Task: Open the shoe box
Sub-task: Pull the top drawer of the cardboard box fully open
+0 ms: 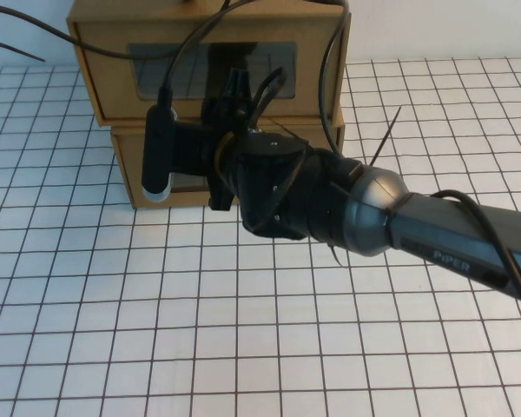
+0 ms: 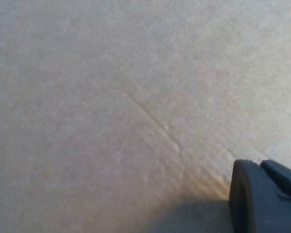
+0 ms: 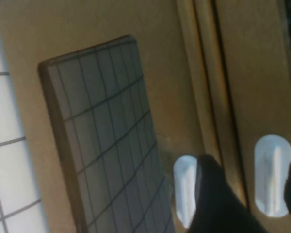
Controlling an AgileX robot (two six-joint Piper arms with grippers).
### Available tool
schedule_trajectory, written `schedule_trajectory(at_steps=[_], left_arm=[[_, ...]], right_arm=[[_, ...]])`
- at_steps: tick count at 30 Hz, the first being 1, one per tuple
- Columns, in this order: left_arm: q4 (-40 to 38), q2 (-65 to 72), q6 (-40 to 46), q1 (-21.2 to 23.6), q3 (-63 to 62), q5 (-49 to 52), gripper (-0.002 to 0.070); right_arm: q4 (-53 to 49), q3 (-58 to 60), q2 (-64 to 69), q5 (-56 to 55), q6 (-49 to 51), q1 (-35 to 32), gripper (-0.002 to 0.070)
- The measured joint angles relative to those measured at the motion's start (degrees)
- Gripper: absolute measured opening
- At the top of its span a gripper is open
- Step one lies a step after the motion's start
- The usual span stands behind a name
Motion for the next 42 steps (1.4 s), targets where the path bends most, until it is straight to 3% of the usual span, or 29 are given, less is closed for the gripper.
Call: schedule_trajectory(at_steps=[8,23,32,42], left_arm=[[0.0,0.0,0.0,0.0,0.0,0.0,-0.0002],[0.0,0.0,0.0,0.0,0.0,0.0,-0.0002],[0.1,0.0,0.0,0.0,0.0,0.0,-0.0002],[0.1,0.0,0.0,0.0,0.0,0.0,-0.0002]], right_arm=[[-7.2,0.0,1.3,-0.8,6.5,0.0,0.0286],[-9.5,0.0,2.0,-2.6,11.4,-2.3,0.0253],[-12.6,-0.1,2.2,-2.0,11.5,-2.3,0.0150],[-21.0,-0.1,3.5,1.0,19.9,-1.8,0.0114]])
